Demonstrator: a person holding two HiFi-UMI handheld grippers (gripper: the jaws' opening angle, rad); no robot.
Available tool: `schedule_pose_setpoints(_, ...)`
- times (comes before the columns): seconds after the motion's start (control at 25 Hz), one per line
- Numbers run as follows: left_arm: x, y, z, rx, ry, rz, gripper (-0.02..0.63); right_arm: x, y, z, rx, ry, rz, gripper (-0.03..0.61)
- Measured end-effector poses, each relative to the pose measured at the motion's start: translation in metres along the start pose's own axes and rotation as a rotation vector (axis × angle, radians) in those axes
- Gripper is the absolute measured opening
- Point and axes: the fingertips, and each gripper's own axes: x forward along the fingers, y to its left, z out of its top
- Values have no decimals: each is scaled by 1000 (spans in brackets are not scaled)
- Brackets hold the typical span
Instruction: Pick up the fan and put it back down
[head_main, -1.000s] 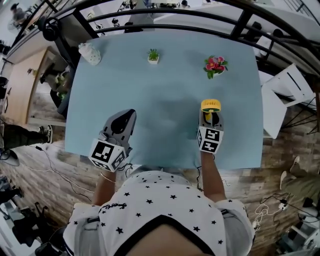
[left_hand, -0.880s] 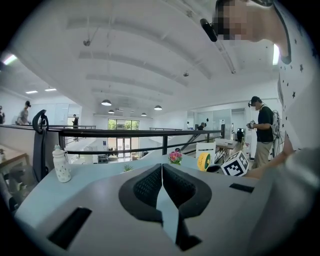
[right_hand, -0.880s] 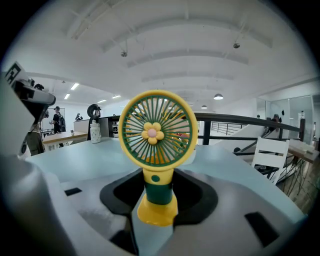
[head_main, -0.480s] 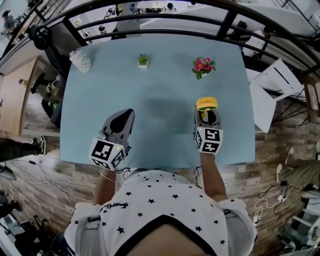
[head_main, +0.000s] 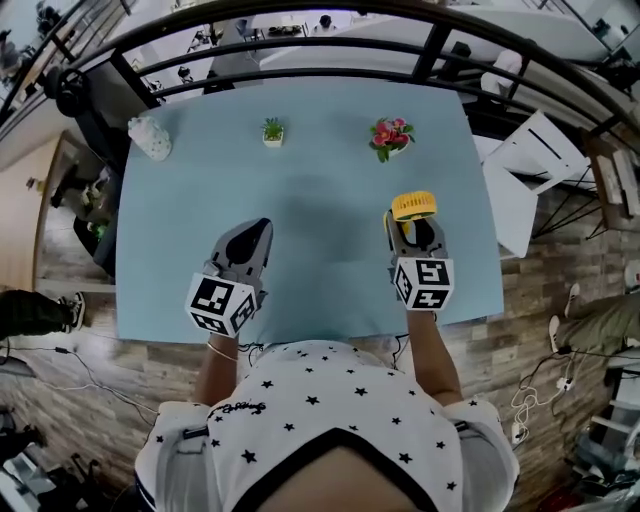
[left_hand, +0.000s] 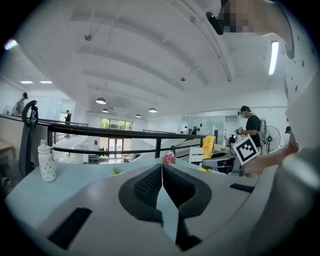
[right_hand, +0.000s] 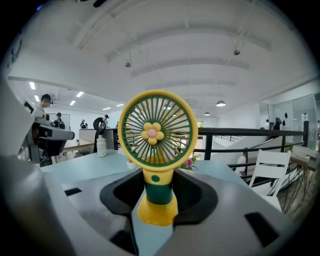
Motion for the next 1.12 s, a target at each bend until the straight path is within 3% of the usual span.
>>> schedule_pose_setpoints(0.56, 36, -10, 0, -5, -18, -120, 28, -44, -11, 63, 29, -101, -28, 175)
schedule_pose_setpoints(1.12, 29, -11, -4, -10, -14, -135, 29, -57, -1, 65, 37, -105, -31, 175)
